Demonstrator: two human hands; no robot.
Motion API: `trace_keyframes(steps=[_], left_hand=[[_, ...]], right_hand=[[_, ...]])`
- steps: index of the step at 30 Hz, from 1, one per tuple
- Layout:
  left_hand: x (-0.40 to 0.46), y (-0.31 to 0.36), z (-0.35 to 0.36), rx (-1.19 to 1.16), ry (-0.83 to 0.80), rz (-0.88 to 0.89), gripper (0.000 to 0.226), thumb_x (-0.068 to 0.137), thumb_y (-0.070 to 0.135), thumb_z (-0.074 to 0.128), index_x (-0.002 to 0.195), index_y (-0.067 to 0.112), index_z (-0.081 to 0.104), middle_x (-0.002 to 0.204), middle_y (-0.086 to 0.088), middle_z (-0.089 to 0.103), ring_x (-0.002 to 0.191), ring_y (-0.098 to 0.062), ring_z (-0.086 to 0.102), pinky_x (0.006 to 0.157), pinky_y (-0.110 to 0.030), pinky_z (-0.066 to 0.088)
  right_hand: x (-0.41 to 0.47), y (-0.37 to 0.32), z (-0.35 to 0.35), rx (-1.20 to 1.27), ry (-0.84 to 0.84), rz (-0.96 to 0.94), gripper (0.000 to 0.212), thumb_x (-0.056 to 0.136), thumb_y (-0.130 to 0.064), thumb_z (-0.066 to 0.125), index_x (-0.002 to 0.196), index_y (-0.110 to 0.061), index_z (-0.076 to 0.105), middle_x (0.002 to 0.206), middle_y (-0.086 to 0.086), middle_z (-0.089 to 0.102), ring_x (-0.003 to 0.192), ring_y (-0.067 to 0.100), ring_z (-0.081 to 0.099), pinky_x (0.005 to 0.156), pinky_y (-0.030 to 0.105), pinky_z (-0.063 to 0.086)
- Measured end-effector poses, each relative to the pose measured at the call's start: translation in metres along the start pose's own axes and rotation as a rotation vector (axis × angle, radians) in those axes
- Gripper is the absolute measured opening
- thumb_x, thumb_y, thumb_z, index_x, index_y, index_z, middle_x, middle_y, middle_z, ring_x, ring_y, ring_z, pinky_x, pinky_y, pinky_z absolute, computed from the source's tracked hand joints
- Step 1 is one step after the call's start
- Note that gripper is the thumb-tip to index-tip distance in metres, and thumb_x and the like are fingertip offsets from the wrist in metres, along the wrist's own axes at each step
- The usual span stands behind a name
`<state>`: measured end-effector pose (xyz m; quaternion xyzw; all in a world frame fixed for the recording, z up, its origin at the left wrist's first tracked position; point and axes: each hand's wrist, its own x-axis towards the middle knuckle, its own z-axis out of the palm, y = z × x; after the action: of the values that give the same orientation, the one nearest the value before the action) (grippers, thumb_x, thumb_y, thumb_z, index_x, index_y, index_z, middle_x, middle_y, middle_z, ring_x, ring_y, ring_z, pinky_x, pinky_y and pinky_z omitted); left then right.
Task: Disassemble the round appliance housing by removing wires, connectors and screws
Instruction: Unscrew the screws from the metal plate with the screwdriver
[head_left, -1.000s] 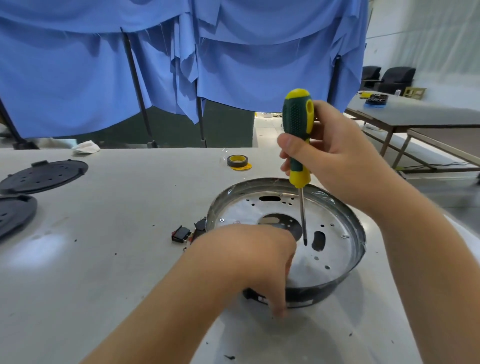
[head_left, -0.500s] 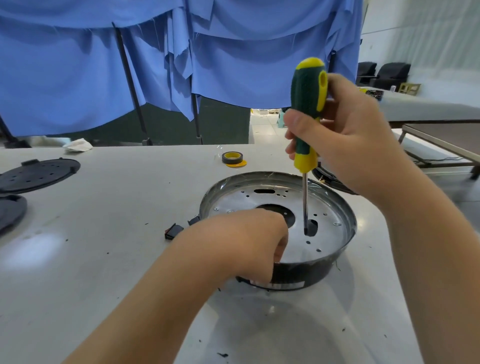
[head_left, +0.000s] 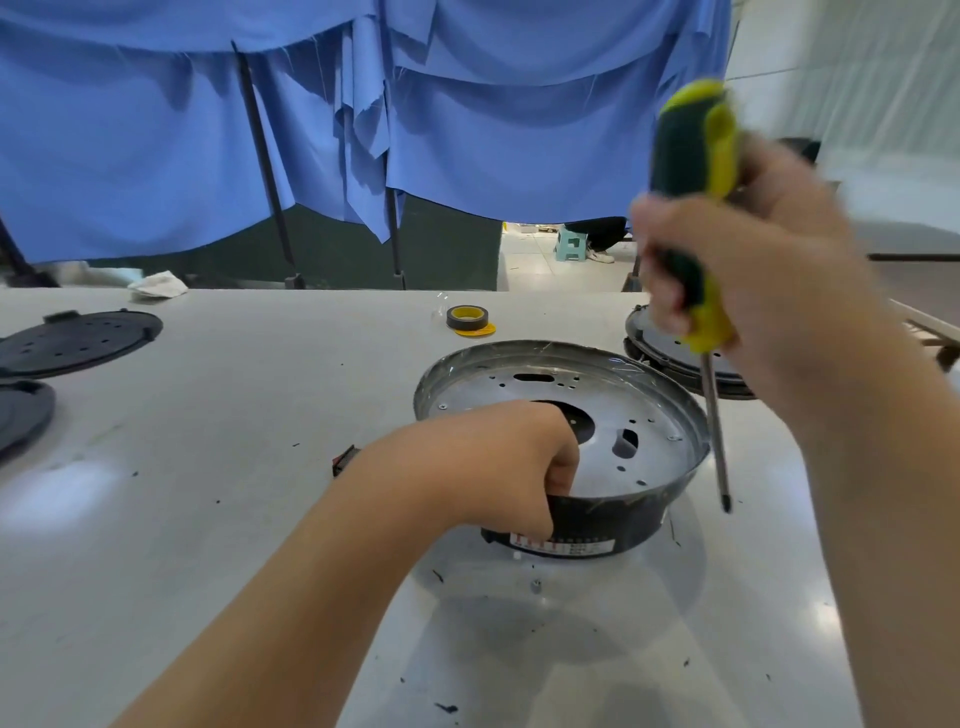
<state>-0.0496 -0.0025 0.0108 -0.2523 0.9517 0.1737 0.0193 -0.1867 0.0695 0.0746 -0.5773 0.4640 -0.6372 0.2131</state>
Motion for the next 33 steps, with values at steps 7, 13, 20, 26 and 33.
trace_keyframes(steps=[7,13,20,26,33], left_hand=[[-0.001,-0.011,-0.007,-0.04,0.041,-0.032,0.024,0.072,0.018,0.072,0.067,0.028,0.051,0.067,0.01,0.054,0.06,-0.005,0.052,0.052,-0.018,0.041],[-0.004,-0.022,-0.018,-0.117,0.061,-0.043,0.021,0.072,0.021,0.076,0.067,0.028,0.057,0.062,0.011,0.059,0.054,0.003,0.055,0.045,-0.008,0.037],[-0.01,-0.017,-0.025,-0.153,0.108,-0.032,0.019,0.074,0.021,0.077,0.075,0.028,0.059,0.072,0.01,0.06,0.064,-0.003,0.056,0.051,-0.01,0.041],[-0.032,0.004,-0.031,0.132,0.209,-0.14,0.034,0.076,0.045,0.073,0.079,0.031,0.042,0.084,0.013,0.049,0.072,-0.006,0.048,0.054,-0.017,0.033],[-0.035,0.01,-0.027,-0.011,-0.178,-0.325,0.024,0.084,0.04,0.068,0.078,0.017,0.066,0.065,0.005,0.066,0.042,-0.004,0.057,0.045,-0.018,0.05]], right_hand=[[-0.002,0.026,0.006,-0.776,-0.618,0.315,0.015,0.078,-0.027,0.072,0.087,-0.028,0.061,0.075,-0.001,0.065,0.06,0.012,0.061,0.059,0.023,0.054],[0.001,0.032,-0.004,-0.859,-0.698,0.441,0.028,0.066,-0.046,0.079,0.084,-0.034,0.061,0.078,-0.012,0.065,0.076,0.007,0.062,0.063,0.019,0.05],[0.001,0.032,-0.001,-0.929,-0.722,0.409,0.024,0.069,-0.041,0.08,0.082,-0.033,0.061,0.078,-0.01,0.065,0.074,0.008,0.061,0.062,0.022,0.048],[-0.001,0.032,0.0,-0.929,-0.723,0.416,0.02,0.069,-0.038,0.081,0.077,-0.032,0.064,0.079,-0.013,0.064,0.078,0.007,0.06,0.067,0.024,0.048],[-0.002,0.029,0.001,-0.943,-0.75,0.408,0.018,0.071,-0.036,0.08,0.075,-0.029,0.064,0.077,-0.009,0.064,0.075,0.011,0.059,0.064,0.026,0.046]])
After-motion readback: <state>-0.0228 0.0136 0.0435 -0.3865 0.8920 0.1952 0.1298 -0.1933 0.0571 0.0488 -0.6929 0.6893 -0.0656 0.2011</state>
